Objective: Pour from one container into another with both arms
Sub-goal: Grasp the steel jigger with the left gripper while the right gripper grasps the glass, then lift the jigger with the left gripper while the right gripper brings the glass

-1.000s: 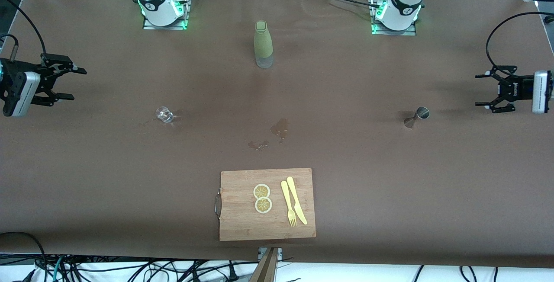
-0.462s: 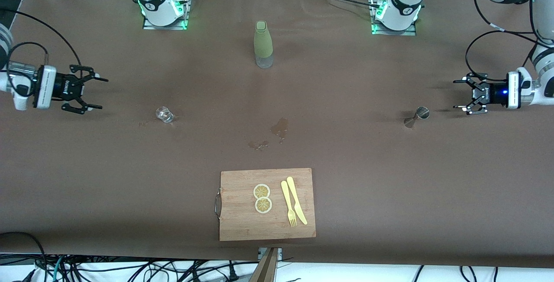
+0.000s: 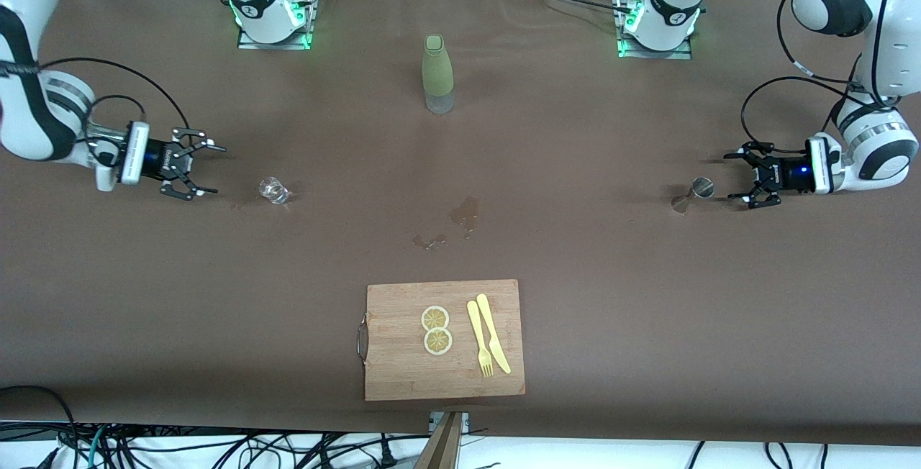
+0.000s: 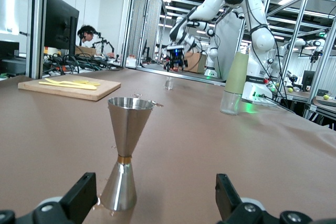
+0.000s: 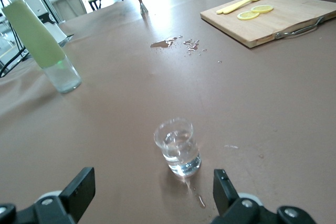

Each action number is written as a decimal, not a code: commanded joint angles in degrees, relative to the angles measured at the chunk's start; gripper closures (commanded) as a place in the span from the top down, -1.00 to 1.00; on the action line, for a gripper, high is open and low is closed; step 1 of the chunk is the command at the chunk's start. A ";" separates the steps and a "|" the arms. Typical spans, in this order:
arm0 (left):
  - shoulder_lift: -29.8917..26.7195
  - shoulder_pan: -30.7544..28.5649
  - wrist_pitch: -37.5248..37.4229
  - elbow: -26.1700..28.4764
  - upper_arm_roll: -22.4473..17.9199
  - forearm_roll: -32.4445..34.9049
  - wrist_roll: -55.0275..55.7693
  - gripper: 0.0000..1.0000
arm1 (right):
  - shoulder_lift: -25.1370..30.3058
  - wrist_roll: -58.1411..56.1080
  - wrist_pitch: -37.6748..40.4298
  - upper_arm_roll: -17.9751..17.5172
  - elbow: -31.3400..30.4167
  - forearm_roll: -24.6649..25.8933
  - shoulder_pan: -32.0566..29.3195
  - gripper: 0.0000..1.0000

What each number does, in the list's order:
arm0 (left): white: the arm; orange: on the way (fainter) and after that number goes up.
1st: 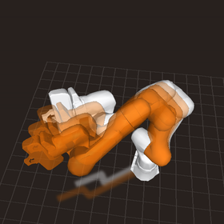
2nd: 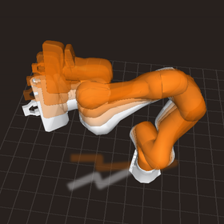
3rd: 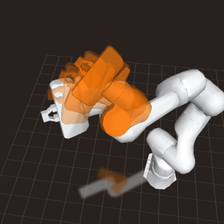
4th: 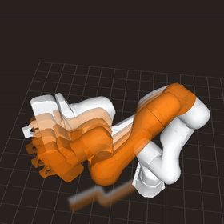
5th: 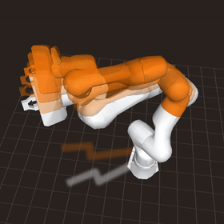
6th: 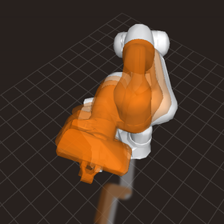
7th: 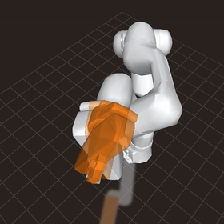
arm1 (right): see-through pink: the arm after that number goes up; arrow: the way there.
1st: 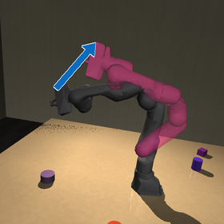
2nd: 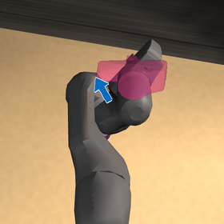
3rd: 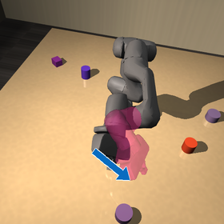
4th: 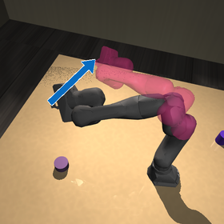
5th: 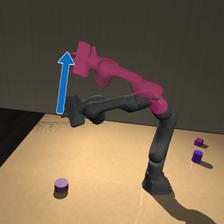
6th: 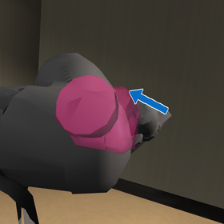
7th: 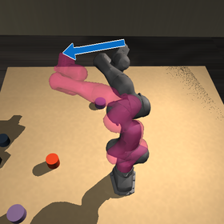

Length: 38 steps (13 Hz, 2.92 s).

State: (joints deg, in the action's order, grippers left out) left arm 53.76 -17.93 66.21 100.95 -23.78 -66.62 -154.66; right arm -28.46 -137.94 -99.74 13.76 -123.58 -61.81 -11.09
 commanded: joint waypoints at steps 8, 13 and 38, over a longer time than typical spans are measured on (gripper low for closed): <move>6.98 2.63 -0.55 -6.21 5.05 -4.39 -3.02 1.00 | -8.54 -18.58 0.69 -1.98 0.80 -15.17 4.14 0.99; 6.53 2.64 -0.64 -7.79 6.46 -3.95 -2.76 1.00 | -11.09 -20.96 1.30 -2.07 0.88 -18.34 6.34 0.99; 3.91 7.63 2.68 -9.63 10.51 -4.22 -2.67 -1.00 | -14.70 -19.75 7.80 -3.47 5.71 -20.81 7.66 -0.80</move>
State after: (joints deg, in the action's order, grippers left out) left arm 59.68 -12.75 67.01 91.13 -13.13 -69.85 -155.64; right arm -42.47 -156.10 -93.88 10.57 -119.51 -81.65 -3.51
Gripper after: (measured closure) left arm 0.793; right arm 0.837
